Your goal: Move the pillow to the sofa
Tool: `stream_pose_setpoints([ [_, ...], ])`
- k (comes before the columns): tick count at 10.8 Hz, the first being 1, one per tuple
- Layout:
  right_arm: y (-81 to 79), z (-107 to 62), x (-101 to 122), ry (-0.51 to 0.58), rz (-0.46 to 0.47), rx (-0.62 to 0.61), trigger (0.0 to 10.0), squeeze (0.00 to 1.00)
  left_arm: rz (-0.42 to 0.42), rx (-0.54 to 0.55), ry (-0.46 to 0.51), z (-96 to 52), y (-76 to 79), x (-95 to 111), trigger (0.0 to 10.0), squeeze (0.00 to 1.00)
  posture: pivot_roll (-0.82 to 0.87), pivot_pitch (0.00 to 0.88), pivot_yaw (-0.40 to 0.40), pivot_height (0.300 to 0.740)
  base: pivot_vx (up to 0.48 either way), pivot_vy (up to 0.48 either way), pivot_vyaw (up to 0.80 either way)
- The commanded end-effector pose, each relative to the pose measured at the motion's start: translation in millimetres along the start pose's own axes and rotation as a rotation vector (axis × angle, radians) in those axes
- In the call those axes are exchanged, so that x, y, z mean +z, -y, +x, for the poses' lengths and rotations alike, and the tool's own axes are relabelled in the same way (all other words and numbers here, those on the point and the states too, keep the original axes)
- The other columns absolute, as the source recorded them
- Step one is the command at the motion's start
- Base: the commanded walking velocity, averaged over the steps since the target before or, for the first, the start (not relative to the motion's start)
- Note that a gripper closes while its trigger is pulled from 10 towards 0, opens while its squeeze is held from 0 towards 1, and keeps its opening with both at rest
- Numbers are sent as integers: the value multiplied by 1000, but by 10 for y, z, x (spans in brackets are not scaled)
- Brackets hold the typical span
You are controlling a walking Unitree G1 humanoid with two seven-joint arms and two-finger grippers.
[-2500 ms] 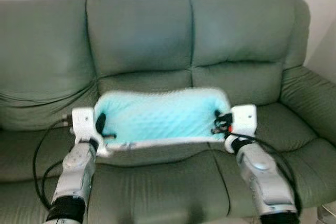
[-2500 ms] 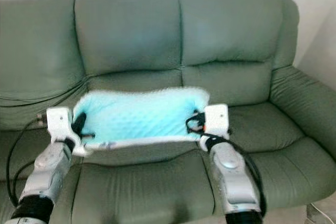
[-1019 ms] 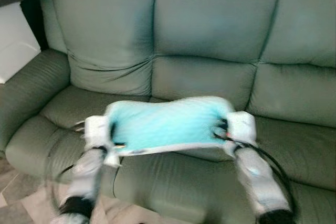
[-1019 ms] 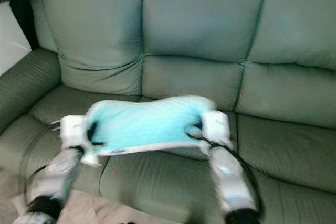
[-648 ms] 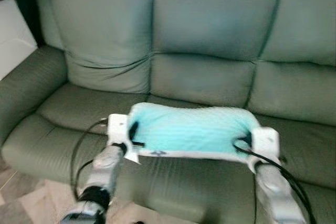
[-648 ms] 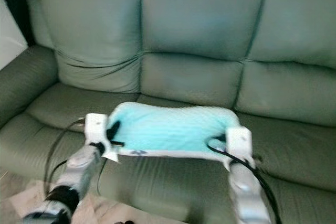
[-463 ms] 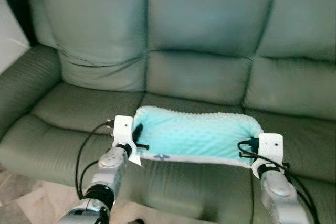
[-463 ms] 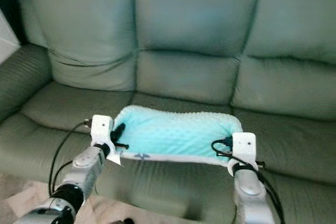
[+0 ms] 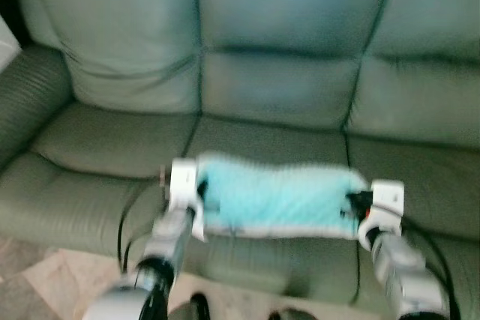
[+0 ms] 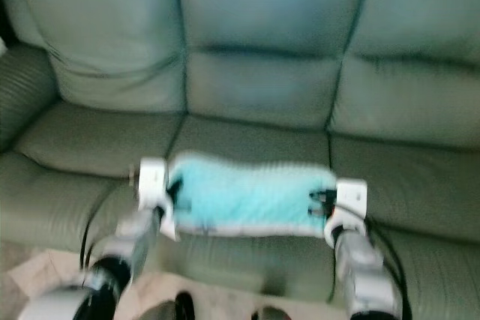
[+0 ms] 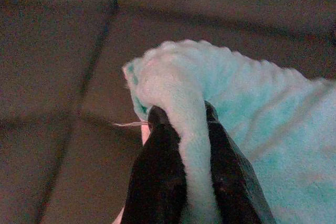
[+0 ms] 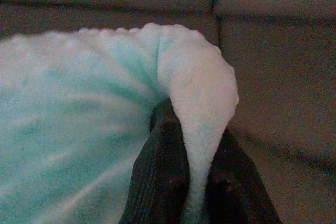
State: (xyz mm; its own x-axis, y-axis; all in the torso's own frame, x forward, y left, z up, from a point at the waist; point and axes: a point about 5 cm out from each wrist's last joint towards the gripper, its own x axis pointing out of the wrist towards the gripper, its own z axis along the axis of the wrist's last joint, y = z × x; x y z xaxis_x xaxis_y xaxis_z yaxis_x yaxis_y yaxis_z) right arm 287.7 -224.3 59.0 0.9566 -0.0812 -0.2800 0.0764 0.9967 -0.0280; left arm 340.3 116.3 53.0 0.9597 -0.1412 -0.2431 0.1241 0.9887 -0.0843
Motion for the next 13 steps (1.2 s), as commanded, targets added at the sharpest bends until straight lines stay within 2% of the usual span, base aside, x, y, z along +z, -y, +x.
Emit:
stream_pose_setpoints([
  [1, 4, 7, 53, 42, -35, 3, 10000, 0, -4, 51, 43, 13, -88, 82, 10000, 0, -301, 294, 47, 740, 0, 0, 0],
  [2, -61, 52, 212, 130, -93, 7, 10000, 0, -44, 94, 83, 47, -185, 213, 10000, 0, -300, 309, 42, 740, 0, 0, 0],
  [3, -102, 89, 272, 166, -99, 14, 10000, 0, -77, 116, 82, 59, -250, 249, 10000, 0, -292, 325, 43, 740, 0, 0, 0],
  [5, -156, 146, 256, 173, -75, 46, 10000, 0, -124, 150, 65, 58, -316, 240, 10000, 0, -287, 337, 48, 740, 0, 0, 0],
  [8, -171, 203, 275, 197, -72, 55, 10000, 0, -164, 136, 69, 56, -330, 240, 10000, 0, -279, 352, 41, 740, 0, 0, 0],
  [9, -230, 200, 285, 219, -59, 83, 10000, 0, -166, 135, 82, 75, -345, 302, 10000, 435, -279, 359, 41, 740, 0, 0, 0],
  [10, -271, 197, 299, 234, -43, 93, 10000, 1000, -170, 126, 93, 89, -343, 344, 10000, 1000, -277, 362, 42, 740, 0, 0, 0],
  [13, -376, 181, 295, 257, -41, 108, 10000, 1000, -188, 112, 112, 112, -335, 416, 10000, 1000, -274, 367, 41, 740, 0, 0, 0],
])
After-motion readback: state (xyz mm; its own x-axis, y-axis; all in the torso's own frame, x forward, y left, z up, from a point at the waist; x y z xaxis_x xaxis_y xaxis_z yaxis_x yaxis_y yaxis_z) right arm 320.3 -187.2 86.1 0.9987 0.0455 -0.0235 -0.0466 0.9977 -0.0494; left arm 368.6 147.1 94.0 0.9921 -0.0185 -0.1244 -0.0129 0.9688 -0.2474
